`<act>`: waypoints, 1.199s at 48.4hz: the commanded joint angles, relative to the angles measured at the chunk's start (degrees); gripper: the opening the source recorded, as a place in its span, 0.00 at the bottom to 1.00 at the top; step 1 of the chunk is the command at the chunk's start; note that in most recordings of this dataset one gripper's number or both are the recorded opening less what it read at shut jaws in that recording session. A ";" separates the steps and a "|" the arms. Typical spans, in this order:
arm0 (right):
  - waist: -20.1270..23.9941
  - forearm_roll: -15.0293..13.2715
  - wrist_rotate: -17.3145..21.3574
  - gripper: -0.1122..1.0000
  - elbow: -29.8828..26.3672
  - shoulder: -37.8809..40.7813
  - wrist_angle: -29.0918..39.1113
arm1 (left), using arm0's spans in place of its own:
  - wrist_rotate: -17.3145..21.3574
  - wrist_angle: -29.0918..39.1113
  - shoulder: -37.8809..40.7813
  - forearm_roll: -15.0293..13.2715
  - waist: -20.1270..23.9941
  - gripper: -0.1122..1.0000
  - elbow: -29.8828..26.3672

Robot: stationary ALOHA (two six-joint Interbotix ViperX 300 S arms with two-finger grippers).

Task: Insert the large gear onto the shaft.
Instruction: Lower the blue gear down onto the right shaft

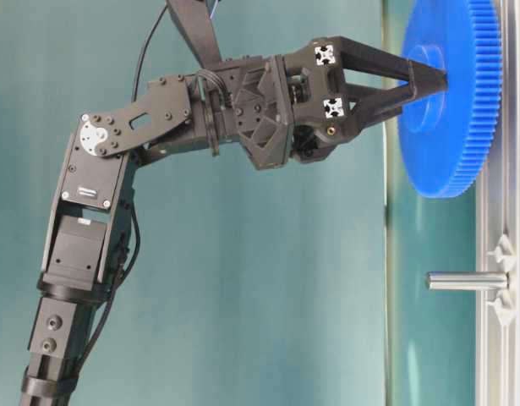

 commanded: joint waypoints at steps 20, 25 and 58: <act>-0.09 0.00 0.53 0.15 -0.79 0.35 -0.53 | -0.35 0.70 -2.20 0.18 -0.09 0.79 -1.76; -0.09 0.00 0.53 0.15 -0.79 0.35 -0.53 | -0.09 0.79 -2.37 0.18 -0.09 0.79 -2.20; 0.00 0.00 0.62 0.15 -0.70 0.44 -0.53 | 0.09 3.52 -2.37 0.26 -0.44 0.79 -3.43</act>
